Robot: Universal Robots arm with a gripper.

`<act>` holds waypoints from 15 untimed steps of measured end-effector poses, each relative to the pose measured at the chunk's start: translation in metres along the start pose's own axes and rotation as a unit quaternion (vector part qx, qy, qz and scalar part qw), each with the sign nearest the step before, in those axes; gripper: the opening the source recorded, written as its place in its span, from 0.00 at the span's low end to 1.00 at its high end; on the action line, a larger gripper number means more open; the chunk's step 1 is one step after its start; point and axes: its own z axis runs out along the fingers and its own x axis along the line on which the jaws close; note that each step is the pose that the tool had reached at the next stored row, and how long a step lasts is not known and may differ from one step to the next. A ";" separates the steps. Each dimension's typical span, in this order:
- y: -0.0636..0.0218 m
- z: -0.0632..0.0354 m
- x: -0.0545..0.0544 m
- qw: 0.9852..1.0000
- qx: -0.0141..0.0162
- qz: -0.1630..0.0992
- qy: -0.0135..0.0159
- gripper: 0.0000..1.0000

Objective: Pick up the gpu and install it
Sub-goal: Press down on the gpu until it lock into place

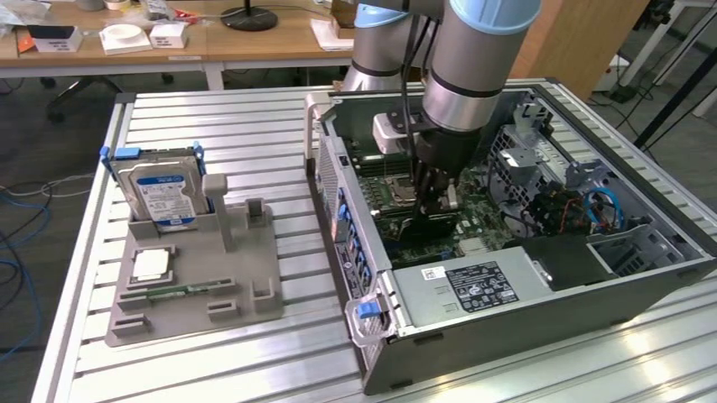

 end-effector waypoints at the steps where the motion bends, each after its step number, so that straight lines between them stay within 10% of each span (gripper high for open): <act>1: 0.0000 0.0002 0.000 1.000 0.000 0.000 0.000 0.11; 15: 0.0002 0.0031 -0.001 1.000 0.000 0.000 -0.001 0.11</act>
